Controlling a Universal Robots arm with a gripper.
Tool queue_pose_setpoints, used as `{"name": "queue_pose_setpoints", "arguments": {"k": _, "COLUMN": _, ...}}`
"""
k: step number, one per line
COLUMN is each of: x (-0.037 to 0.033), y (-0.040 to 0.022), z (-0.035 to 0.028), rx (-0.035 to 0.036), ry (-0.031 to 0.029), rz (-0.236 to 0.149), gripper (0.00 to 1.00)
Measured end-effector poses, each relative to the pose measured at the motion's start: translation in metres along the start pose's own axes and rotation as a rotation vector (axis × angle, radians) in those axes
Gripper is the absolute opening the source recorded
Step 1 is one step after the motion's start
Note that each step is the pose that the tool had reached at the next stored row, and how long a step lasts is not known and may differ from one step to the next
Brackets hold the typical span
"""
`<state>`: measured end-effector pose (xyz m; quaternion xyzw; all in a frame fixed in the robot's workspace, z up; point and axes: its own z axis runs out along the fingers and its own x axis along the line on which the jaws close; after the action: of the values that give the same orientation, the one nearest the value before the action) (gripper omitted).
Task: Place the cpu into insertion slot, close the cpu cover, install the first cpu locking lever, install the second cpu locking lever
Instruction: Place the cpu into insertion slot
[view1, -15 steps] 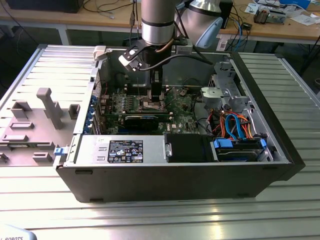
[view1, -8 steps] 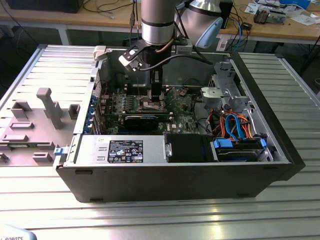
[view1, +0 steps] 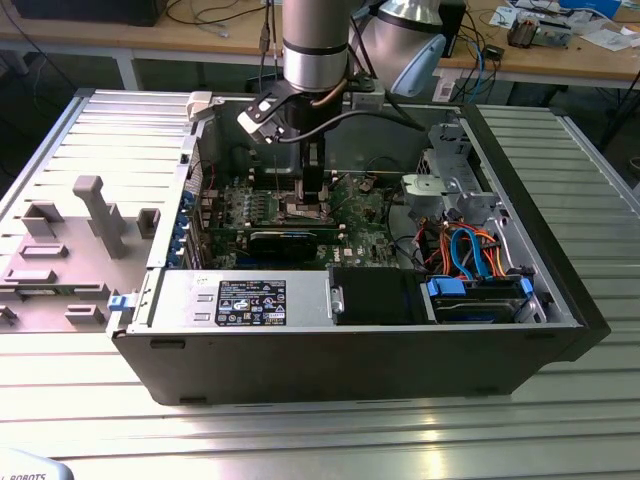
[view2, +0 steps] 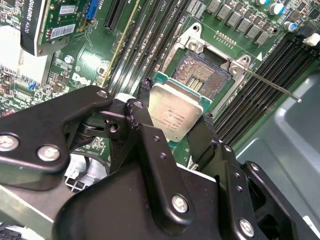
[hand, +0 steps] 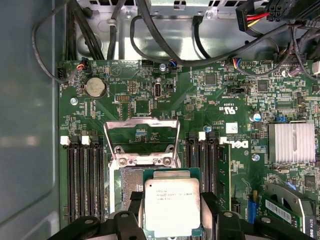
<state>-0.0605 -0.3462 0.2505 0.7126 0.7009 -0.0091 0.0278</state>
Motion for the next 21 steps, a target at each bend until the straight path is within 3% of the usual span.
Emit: {"name": "queue_pose_setpoints", "arguments": {"k": 21, "x": 0.0007, "y": -0.0001, "z": 0.0052, "rx": 0.0000, "ry": 0.0001, "rz": 0.000, "gripper": 0.55}}
